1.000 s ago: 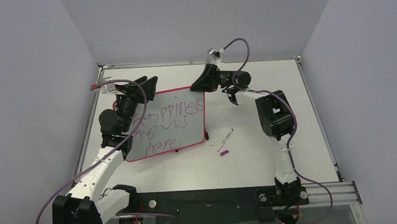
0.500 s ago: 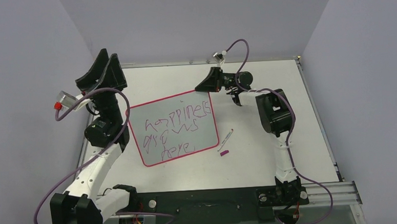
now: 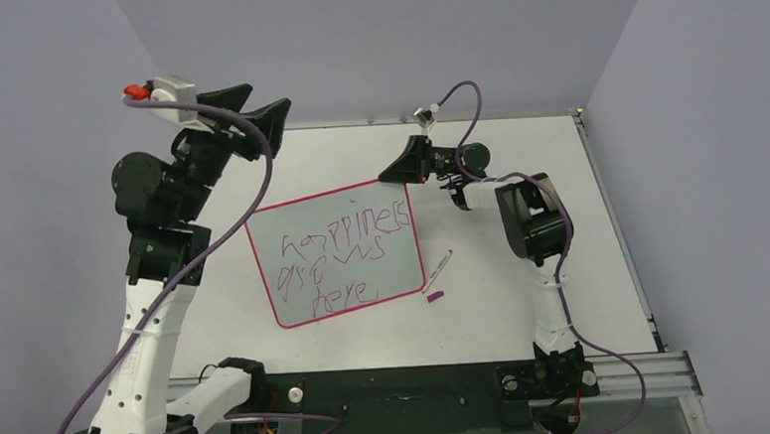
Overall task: Write a sentence on the whiteboard
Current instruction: Pass from the right arm to the left
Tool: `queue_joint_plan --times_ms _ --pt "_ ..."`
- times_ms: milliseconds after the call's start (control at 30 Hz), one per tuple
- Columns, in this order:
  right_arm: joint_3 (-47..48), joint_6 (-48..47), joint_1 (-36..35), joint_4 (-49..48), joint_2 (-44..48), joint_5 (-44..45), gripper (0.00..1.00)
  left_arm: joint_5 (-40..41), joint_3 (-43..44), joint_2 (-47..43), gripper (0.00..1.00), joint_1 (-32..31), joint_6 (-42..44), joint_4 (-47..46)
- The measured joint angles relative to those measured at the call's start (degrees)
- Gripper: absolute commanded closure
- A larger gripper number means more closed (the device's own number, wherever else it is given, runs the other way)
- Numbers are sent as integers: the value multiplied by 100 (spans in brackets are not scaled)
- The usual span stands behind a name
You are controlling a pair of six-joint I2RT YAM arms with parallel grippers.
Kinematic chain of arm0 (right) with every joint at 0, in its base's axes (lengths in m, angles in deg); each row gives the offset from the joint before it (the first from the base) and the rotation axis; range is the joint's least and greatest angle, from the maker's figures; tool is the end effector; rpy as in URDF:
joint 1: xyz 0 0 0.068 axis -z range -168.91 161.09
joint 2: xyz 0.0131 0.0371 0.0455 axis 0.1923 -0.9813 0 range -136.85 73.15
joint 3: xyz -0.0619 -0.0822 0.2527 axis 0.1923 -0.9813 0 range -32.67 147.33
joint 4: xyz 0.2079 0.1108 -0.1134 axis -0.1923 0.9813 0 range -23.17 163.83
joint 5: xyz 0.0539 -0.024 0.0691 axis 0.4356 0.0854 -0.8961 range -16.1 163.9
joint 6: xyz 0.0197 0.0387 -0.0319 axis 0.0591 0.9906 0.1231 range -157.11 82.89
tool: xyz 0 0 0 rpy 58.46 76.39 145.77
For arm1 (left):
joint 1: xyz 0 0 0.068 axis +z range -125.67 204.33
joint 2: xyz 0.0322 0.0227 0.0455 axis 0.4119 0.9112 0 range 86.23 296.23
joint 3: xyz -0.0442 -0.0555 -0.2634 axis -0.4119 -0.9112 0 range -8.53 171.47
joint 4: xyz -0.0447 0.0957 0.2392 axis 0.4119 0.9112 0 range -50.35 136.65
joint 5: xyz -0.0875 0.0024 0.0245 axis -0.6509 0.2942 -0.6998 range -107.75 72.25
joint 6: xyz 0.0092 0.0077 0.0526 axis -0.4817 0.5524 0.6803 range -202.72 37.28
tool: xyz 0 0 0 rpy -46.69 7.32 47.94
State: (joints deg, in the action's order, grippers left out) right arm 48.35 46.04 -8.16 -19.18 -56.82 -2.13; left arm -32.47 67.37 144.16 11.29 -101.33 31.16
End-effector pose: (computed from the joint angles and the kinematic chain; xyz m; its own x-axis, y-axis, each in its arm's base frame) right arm 0.4244 0.1847 0.2202 -0.7370 -0.0035 -0.6759 -0.6616 -0.2005 0.7225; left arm 0.1845 -0.0520 0.5182 0.2712 -0.3795 -0.8845 0.5553 0.8123 -0.1783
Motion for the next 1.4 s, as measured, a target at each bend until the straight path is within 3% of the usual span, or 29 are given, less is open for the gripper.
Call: queue_joint_plan --times_ms 200,500,767,1400 --pt "-170 -44 -31 4 133 0 100 -883 815 793 28 0 946 2520" --pt "-310 -160 -72 -4 402 -37 100 -1220 1346 2376 28 28 1827 4647" --pt "-326 -170 -72 0 411 -44 100 -1690 1589 2802 31 31 2243 5418" --pt "-402 -201 -79 -2 505 -50 100 -2234 1620 3628 44 -17 2649 6111"
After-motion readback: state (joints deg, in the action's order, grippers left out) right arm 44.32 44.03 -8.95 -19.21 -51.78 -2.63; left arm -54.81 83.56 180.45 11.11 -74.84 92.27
